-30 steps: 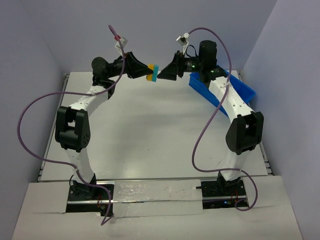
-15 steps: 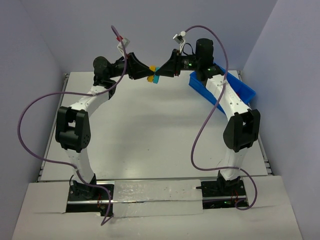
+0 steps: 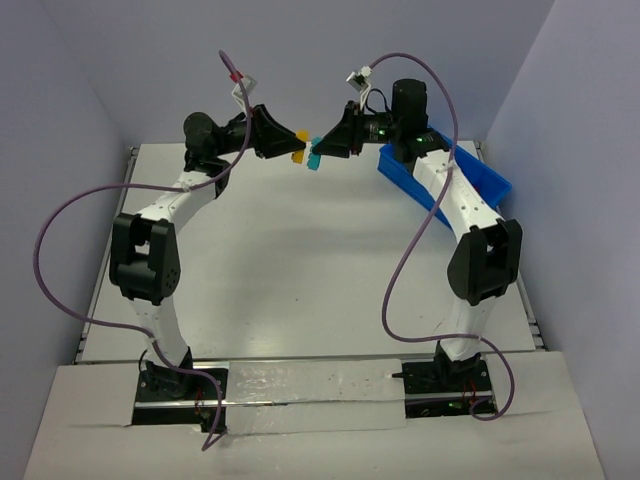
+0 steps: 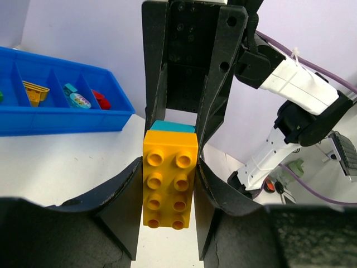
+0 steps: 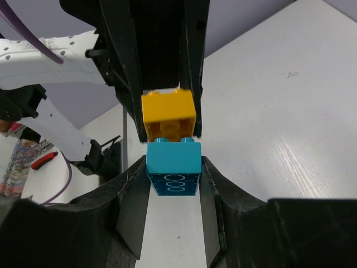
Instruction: Sort the legos into containers by color
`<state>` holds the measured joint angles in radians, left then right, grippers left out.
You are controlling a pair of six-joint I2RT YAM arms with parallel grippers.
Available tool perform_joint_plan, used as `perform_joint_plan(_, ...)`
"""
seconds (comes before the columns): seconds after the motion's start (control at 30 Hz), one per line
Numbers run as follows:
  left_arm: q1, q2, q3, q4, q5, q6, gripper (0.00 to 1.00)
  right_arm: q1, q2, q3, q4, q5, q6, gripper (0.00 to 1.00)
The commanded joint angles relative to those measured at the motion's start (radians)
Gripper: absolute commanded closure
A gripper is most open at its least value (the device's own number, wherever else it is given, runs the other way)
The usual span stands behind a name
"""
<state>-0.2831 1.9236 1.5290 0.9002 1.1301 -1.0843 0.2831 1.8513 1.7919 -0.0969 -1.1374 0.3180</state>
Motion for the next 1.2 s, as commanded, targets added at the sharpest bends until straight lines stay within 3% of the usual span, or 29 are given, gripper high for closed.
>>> perform_joint_plan(0.0, 0.034, -0.090, -0.004, -0.064, -0.018, 0.095, 1.00, -0.059, -0.089, -0.025, -0.070, 0.010, -0.080, 1.00)
perform_joint_plan(0.17, 0.015, -0.204, 0.045, -0.649, -0.174, 0.688, 1.00, -0.154, -0.146, -0.067, -0.194, 0.127, -0.204, 1.00)
perform_joint_plan(0.2, 0.001, -0.229, 0.070, -0.740, -0.263, 0.882, 1.00, -0.190, -0.154, -0.074, -0.241, 0.193, -0.248, 1.00)
perform_joint_plan(0.3, -0.052, -0.257, 0.070, -0.907, -0.376, 1.049, 1.00, -0.272, -0.177, -0.085, -0.312, 0.327, -0.309, 1.00)
perform_joint_plan(0.53, -0.122, -0.297, 0.001, -0.933, -0.531, 1.151, 1.00, -0.445, -0.179, -0.145, -0.360, 0.783, -0.414, 1.00)
perform_joint_plan(0.8, -0.136, -0.273, 0.004, -0.918, -0.541, 1.118, 1.00, -0.517, -0.081, -0.175, -0.286, 0.946, -0.393, 1.00)
perform_joint_plan(1.03, -0.137, -0.250, 0.021, -0.934, -0.571, 1.118, 1.00, -0.527, 0.085, -0.056, -0.178, 1.184, -0.238, 1.00)
perform_joint_plan(1.17, -0.136, -0.245, 0.023, -0.956, -0.581, 1.138, 1.00, -0.524, 0.178, 0.029, -0.195, 1.194, -0.228, 1.00)
